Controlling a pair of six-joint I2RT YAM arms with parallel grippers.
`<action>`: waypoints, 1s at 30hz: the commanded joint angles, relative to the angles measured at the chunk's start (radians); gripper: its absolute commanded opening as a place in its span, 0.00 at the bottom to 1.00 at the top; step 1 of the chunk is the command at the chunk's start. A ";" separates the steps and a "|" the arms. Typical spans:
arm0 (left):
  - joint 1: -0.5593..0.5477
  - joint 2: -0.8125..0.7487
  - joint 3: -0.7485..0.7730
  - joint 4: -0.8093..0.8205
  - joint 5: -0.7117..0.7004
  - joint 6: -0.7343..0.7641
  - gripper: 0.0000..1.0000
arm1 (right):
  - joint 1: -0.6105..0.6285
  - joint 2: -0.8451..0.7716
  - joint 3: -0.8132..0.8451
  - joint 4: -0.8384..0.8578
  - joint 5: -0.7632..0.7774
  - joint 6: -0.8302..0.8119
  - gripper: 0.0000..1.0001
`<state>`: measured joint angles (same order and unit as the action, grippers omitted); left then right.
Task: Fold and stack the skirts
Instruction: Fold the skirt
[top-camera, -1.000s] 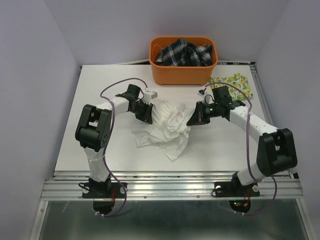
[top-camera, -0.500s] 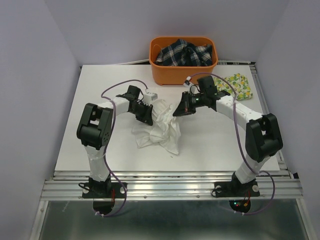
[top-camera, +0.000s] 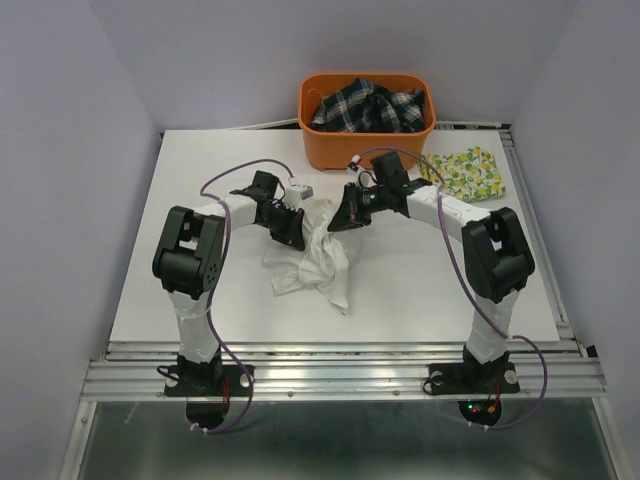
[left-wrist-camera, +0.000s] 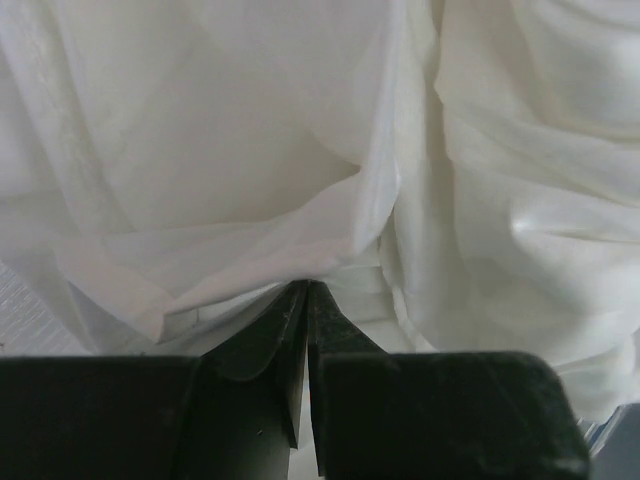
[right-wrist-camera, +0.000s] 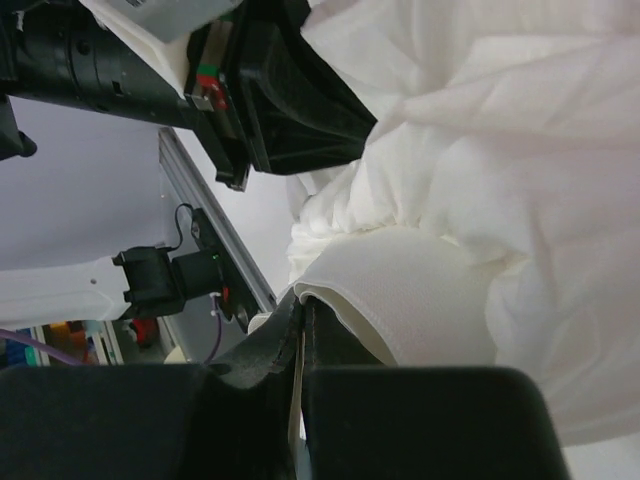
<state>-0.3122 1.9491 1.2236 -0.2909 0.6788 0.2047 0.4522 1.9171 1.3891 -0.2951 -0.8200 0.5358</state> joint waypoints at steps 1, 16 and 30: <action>0.007 -0.015 -0.022 0.012 0.016 -0.004 0.16 | 0.048 0.023 0.080 0.158 -0.021 0.078 0.01; 0.044 -0.149 -0.050 -0.020 0.062 0.013 0.20 | 0.068 0.238 0.001 0.395 0.059 0.236 0.01; 0.068 -0.187 -0.036 -0.036 0.041 0.009 0.20 | 0.068 0.197 -0.067 0.396 0.071 0.220 0.01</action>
<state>-0.2470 1.7275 1.1767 -0.3634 0.6994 0.2562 0.5179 2.1551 1.3491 0.1028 -0.7811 0.7776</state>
